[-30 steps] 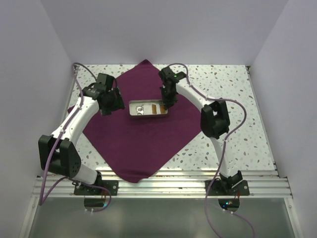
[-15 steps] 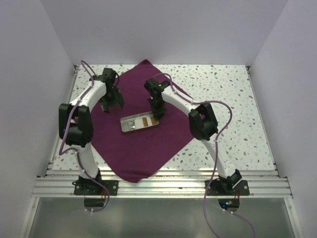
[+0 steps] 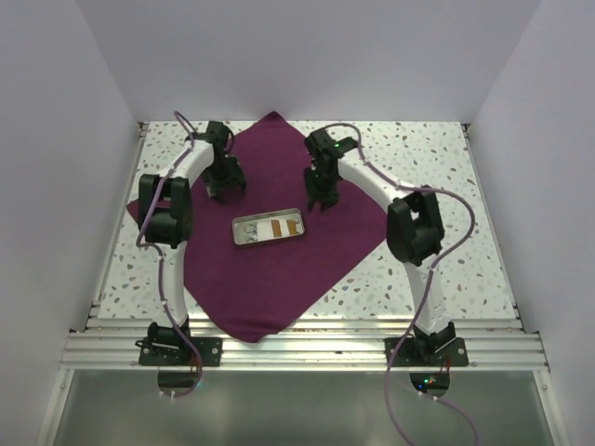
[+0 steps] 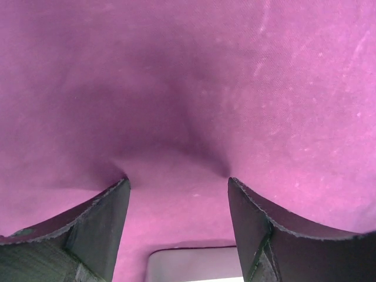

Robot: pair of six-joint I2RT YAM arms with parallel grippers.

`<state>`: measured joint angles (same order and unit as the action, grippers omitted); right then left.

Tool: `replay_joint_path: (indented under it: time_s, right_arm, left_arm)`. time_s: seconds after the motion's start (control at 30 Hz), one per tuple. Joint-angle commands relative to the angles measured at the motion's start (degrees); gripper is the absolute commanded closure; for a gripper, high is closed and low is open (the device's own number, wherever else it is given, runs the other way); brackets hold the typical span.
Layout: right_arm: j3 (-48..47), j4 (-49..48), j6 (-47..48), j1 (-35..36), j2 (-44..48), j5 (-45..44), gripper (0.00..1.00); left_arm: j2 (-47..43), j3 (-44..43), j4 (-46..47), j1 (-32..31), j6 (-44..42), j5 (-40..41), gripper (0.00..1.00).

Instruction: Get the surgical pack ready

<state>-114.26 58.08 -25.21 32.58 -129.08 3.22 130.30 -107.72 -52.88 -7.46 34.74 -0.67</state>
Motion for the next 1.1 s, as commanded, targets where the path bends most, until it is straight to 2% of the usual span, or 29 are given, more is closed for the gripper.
replay_joint_path:
  time_s: [0.0,0.17,0.3,0.43,0.73,0.87,1.07]
  right_arm:
    - [4.29,-4.02,1.04,-6.2,8.57,1.43,0.57]
    - [9.92,-7.45,2.79,-12.18,7.7,3.45,0.68]
    - [12.47,-10.53,2.71,-14.2,5.95,4.69,0.88]
    - [18.08,-13.25,1.31,-17.1,5.5,5.13,0.95]
    - [28.38,-15.02,2.36,-27.65,5.68,-0.06,0.98]
    - [29.53,-14.41,4.46,-33.96,6.12,-3.04,0.98]
    - [27.6,-12.47,7.37,-36.97,7.08,-7.97,0.97]
  left_arm:
    - [3.37,-3.19,-0.47,0.52,-1.96,-6.44,0.3]
    - [6.54,-3.81,-0.73,-0.01,-1.78,-10.75,0.3]
    - [7.42,-4.25,-0.38,-0.79,-1.34,-12.78,0.3]
    - [9.88,-7.93,-2.39,-2.72,-0.9,-14.71,0.3]
    - [11.64,-9.0,-0.38,-7.56,2.43,-18.84,0.3]
    - [11.3,-8.3,0.14,-8.27,3.49,-19.02,0.3]
    - [9.19,-8.03,-0.38,-6.69,3.41,-16.39,0.3]
